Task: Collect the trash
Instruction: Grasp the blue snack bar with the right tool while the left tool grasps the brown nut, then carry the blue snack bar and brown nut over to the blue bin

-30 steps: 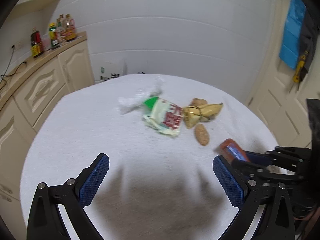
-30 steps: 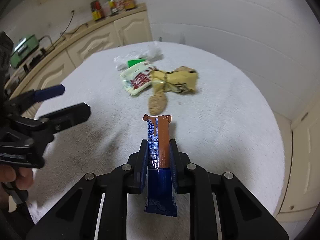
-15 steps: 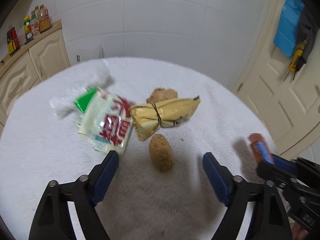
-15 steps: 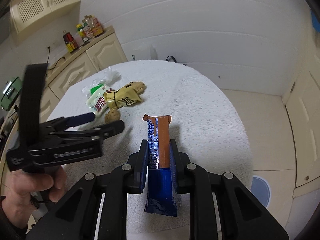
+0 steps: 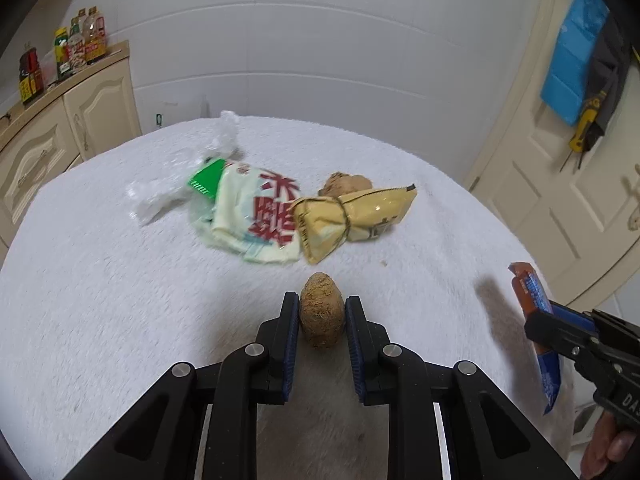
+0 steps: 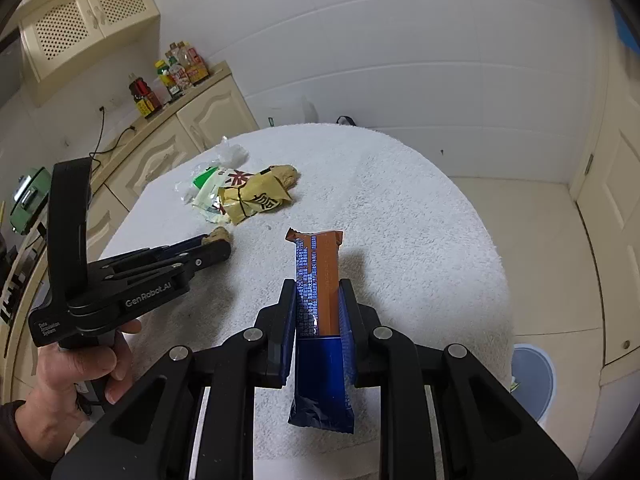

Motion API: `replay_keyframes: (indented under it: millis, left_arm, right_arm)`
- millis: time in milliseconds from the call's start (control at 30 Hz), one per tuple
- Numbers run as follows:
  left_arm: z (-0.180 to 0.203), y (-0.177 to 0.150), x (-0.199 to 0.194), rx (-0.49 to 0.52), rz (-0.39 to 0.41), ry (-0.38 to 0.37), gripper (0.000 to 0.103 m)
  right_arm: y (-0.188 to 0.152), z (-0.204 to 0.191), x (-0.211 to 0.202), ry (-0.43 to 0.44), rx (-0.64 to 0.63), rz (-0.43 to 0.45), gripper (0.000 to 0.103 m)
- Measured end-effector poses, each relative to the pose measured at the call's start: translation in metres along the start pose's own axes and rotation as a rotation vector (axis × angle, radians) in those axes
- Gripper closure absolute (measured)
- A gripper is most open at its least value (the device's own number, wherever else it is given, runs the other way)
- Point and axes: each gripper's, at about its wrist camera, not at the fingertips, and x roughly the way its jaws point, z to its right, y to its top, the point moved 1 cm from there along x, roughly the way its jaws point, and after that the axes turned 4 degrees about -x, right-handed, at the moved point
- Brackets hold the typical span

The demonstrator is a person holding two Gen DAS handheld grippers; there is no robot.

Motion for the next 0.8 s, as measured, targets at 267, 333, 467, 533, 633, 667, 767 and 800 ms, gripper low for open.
replay_keyframes:
  millis: [267, 333, 467, 533, 633, 667, 767, 800]
  left_arm:
    - [-0.012, -0.009, -0.052, 0.004, 0.078, 0.003, 0.084]
    - [-0.009, -0.012, -0.066, 0.007, 0.099, 0.0, 0.084]
    - [0.001, -0.016, -0.097, 0.03, 0.155, -0.014, 0.084]
    - [0.006, -0.017, -0.111, 0.042, 0.183, -0.018, 0.084]
    - [0.02, -0.022, -0.139, 0.065, 0.223, -0.038, 0.084]
    - [0.023, -0.022, -0.144, 0.069, 0.231, -0.043, 0.084]
    - [0.033, -0.024, -0.167, 0.087, 0.268, -0.067, 0.084]
    - [0.035, -0.024, -0.172, 0.092, 0.276, -0.075, 0.084]
  right_arm:
    - [-0.002, -0.015, -0.021, -0.006, -0.007, 0.035, 0.083]
    - [-0.001, -0.02, -0.03, -0.01, -0.012, 0.05, 0.083]
    - [0.0, -0.025, -0.047, -0.011, -0.011, 0.082, 0.083]
    - [0.001, -0.028, -0.058, -0.012, -0.009, 0.104, 0.083]
    - [0.003, -0.032, -0.076, -0.016, -0.011, 0.14, 0.083]
    - [0.004, -0.034, -0.084, -0.021, -0.014, 0.155, 0.083]
    - [0.007, -0.035, -0.102, -0.031, -0.018, 0.191, 0.083]
    - [0.007, -0.035, -0.108, -0.035, -0.019, 0.201, 0.083]
